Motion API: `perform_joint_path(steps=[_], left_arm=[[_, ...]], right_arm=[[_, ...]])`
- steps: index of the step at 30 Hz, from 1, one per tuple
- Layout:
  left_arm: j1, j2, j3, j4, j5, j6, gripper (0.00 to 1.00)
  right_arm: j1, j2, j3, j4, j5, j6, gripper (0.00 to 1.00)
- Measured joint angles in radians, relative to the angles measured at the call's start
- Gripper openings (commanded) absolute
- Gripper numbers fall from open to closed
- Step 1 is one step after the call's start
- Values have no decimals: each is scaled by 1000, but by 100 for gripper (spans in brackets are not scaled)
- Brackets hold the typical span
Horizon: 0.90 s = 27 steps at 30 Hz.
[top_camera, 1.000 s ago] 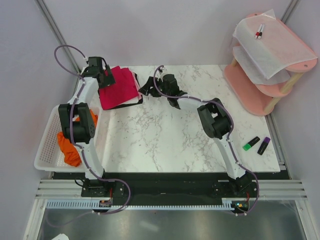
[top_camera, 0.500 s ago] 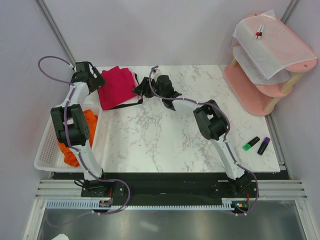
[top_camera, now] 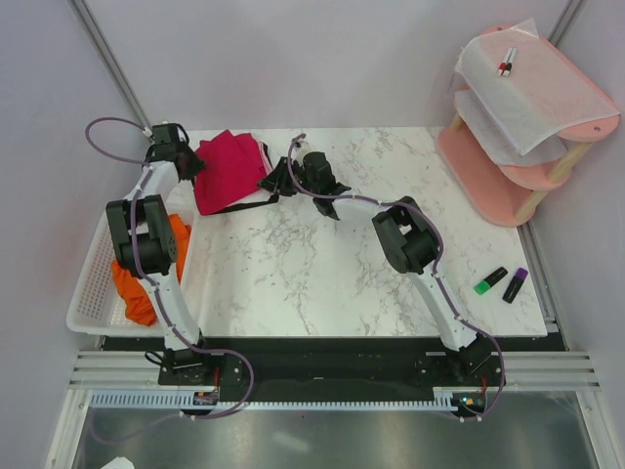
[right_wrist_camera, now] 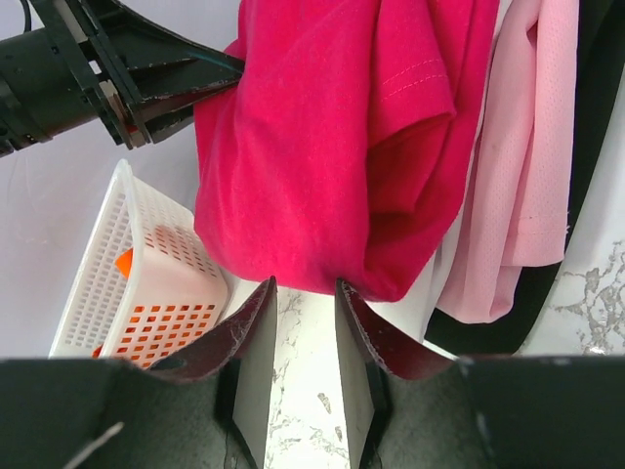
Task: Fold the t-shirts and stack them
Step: Put the neatly folded tshirt into the corner of the board with the left arm
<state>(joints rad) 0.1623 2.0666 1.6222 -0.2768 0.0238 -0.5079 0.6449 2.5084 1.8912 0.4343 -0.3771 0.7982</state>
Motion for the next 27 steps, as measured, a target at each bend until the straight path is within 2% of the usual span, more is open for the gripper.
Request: perform_joint_path(steps=[11, 12, 13, 15, 16, 17, 19, 20, 21, 22, 27], left_arm=[[5, 9, 21, 132, 176, -4, 24], [5, 9, 28, 140, 192, -4, 25], [3, 9, 37, 152, 208, -5, 27], [0, 9, 51, 179, 234, -5, 41], [-2, 9, 55, 187, 246, -5, 50], [-3, 9, 57, 193, 252, -7, 61], [-7, 10, 58, 198, 261, -10, 67], [-8, 11, 58, 198, 264, -11, 75], [-8, 13, 58, 198, 264, -13, 96], [-8, 14, 58, 198, 263, -14, 100], [-8, 16, 49, 198, 233, -20, 100]], right_arm=[[-1, 3, -2, -4, 12, -1, 40], [-1, 4, -2, -6, 12, -2, 42], [0, 4, -2, -10, 14, -3, 51], [0, 4, -5, -16, 22, -12, 63], [0, 4, -9, -17, 34, -21, 75], [0, 1, -21, -18, 49, -35, 82], [0, -16, -56, -42, 85, -69, 98], [0, -24, -72, -59, 108, -88, 98], [0, -32, -82, -72, 127, -107, 98], [0, -43, -91, -94, 151, -132, 98], [-2, -92, -88, -146, 249, -226, 98]])
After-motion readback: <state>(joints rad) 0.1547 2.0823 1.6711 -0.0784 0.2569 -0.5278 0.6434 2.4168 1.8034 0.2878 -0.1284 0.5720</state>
